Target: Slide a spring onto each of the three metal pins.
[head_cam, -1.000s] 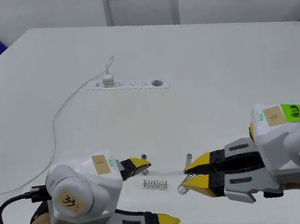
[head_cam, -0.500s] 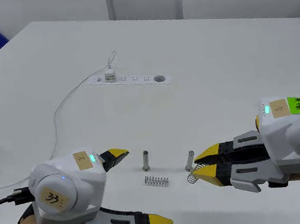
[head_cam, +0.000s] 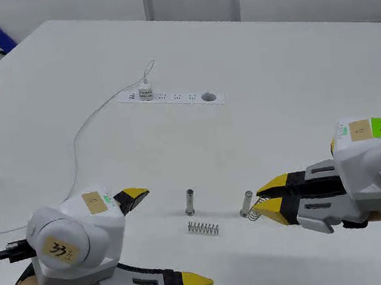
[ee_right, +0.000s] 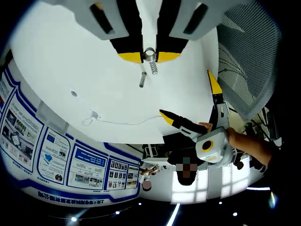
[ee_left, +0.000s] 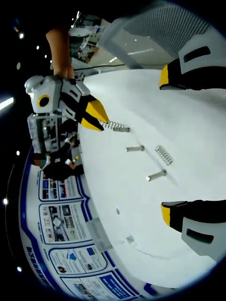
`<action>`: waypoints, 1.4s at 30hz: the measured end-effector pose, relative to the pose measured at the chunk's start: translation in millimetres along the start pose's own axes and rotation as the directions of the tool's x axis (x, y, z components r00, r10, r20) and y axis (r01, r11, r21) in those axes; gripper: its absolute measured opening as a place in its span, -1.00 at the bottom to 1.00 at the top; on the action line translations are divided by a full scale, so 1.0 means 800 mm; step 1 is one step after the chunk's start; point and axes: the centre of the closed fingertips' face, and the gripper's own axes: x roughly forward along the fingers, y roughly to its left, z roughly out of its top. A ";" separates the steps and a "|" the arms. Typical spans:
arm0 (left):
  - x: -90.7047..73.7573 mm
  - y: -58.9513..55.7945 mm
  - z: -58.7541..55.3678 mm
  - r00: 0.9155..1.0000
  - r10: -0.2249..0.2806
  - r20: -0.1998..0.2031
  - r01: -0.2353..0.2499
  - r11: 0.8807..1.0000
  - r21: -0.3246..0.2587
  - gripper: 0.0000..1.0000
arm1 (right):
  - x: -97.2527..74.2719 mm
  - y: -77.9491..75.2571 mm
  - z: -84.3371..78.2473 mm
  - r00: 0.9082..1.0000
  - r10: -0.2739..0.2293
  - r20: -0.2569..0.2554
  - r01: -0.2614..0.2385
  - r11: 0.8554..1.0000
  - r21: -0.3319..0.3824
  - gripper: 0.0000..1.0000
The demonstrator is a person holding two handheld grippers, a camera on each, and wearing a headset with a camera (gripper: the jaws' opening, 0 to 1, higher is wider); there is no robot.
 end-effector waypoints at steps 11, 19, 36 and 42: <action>-0.001 0.006 -0.006 1.000 0.010 0.013 -0.010 0.999 -0.035 1.00 | 0.004 -0.040 -0.001 0.998 -0.068 -0.018 0.068 0.998 0.016 -0.79; -0.001 0.012 -0.012 1.000 0.025 -0.003 -0.025 0.999 -0.039 1.00 | 0.016 -0.060 -0.004 0.995 -0.089 -0.033 0.091 0.995 0.036 -0.79; -0.003 0.019 -0.011 0.999 0.035 -0.005 -0.035 0.997 -0.062 1.00 | 0.047 -0.078 -0.021 0.993 -0.063 -0.096 0.072 0.993 0.093 -0.79; -0.006 0.021 -0.015 0.999 0.040 -0.015 -0.040 0.997 -0.066 1.00 | 0.049 -0.072 -0.024 0.992 -0.048 -0.119 0.058 0.995 0.078 -0.79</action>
